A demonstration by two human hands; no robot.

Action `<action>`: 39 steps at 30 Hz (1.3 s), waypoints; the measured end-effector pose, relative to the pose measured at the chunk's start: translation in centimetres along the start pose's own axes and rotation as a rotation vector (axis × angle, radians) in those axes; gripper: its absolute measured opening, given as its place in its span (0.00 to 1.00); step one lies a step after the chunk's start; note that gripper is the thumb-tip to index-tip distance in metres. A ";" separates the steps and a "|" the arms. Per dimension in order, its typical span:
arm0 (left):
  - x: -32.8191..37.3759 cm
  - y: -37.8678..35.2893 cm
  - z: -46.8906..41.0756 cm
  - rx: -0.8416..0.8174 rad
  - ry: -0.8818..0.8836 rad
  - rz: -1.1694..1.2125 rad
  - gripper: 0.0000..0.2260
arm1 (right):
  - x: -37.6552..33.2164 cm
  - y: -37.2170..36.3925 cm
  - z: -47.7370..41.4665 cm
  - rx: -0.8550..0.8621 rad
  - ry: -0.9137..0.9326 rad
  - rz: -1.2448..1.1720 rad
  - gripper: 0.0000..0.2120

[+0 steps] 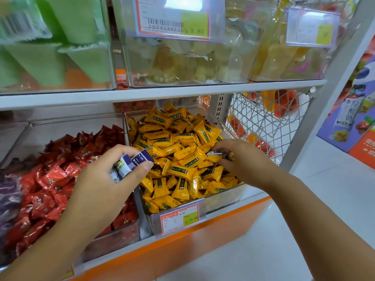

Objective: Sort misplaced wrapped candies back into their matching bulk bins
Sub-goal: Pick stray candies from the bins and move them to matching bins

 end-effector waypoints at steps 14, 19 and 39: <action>0.1 0.0 -0.1 -0.020 0.005 0.016 0.03 | -1.9 2.4 1.0 0.171 -0.158 -0.874 0.12; -0.3 0.4 0.0 -0.023 0.019 0.036 0.01 | -5.8 0.6 0.7 -0.001 -0.216 -1.247 0.07; -11.4 23.4 4.4 0.349 0.383 -0.439 0.09 | -32.0 -12.9 -5.0 0.004 0.359 -0.766 0.16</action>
Point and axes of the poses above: each hand's wrist, its own z-axis away from the middle knuckle, its own y-axis out of the back of the hand, x = y × z, the point moved 2 cm from there along -z, towards the middle knuckle, and after that the axes turned 3 degrees about -z, right-handed, at the moved point
